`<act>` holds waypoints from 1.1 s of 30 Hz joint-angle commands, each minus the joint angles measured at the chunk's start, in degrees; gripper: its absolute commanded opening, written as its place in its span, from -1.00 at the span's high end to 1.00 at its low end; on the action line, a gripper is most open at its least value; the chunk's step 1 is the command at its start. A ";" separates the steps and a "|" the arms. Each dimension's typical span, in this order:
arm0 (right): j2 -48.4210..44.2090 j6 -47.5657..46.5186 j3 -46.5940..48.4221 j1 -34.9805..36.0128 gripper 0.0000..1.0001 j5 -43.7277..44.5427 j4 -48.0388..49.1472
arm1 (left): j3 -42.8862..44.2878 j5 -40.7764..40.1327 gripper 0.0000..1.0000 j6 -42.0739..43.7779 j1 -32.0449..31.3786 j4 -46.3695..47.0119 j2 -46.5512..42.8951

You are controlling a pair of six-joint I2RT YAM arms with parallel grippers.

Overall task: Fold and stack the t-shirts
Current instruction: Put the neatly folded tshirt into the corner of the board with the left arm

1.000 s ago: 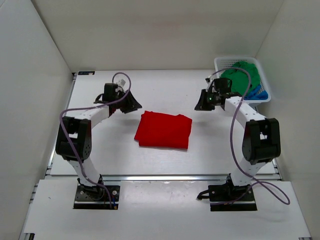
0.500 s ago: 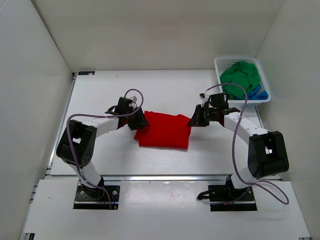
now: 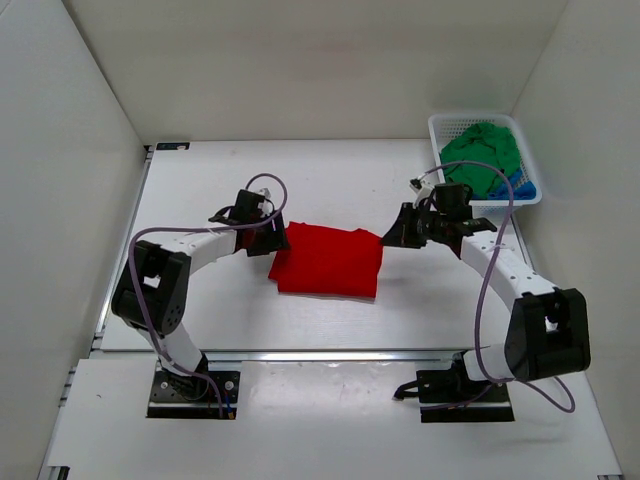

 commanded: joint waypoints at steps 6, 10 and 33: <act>-4.60 -0.39 -0.11 -2.92 1.00 -3.29 0.11 | 5.55 -1.42 -0.47 5.57 -1.72 -5.45 7.58; -5.21 -0.13 -0.63 -3.01 1.00 -3.55 0.02 | 8.18 -2.82 -0.43 7.41 -4.71 -8.95 10.75; -8.02 0.05 5.35 -4.24 1.00 -7.24 -2.18 | 40.24 -13.28 1.00 14.36 13.82 -26.19 26.38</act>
